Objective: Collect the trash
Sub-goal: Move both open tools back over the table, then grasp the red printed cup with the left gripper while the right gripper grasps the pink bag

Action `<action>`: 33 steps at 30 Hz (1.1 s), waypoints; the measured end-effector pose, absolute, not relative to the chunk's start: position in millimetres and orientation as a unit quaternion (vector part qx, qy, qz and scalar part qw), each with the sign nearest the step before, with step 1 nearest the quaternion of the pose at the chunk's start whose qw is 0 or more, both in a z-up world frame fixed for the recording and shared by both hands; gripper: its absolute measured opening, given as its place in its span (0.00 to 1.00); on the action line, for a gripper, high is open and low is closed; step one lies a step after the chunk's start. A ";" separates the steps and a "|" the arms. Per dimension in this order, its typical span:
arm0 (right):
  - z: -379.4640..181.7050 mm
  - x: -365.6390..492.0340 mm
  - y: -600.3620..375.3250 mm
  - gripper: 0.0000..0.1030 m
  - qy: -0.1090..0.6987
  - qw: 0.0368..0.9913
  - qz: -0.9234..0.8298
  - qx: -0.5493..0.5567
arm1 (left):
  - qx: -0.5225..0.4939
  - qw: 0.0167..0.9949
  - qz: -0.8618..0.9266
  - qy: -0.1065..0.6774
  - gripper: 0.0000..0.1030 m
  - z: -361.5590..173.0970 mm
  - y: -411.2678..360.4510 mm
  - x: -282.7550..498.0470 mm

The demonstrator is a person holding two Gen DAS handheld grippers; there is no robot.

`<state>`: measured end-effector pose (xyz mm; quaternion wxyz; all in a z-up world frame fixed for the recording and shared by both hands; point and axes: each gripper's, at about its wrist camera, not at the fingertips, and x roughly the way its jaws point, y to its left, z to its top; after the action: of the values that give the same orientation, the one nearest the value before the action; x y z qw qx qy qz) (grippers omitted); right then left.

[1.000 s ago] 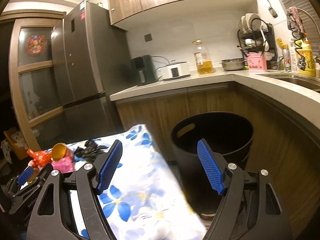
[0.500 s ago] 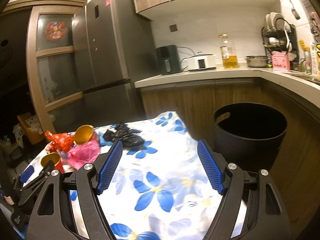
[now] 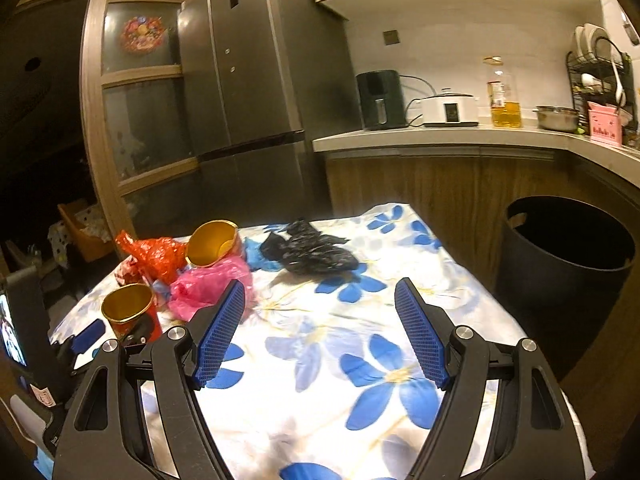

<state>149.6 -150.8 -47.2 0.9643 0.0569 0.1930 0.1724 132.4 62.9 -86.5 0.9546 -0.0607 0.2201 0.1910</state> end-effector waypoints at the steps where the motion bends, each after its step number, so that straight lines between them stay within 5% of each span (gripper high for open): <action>1: -48.0 151.1 -146.7 0.73 0.194 0.964 0.176 0.055 | -0.062 0.954 0.188 0.223 0.66 -87.1 64.2 134.2; 21: -60.1 165.3 -101.6 0.73 0.214 0.953 0.214 0.033 | -0.093 0.956 0.153 0.233 0.48 -90.8 85.0 132.9; 33: -75.4 183.0 -60.4 0.70 0.230 0.941 0.249 0.016 | -0.114 0.960 0.153 0.206 0.46 -77.9 105.8 110.1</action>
<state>183.0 -60.4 -75.4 0.9407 0.0159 0.2301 0.2486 110.1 105.8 -77.9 0.9596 -0.1145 0.2063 0.1531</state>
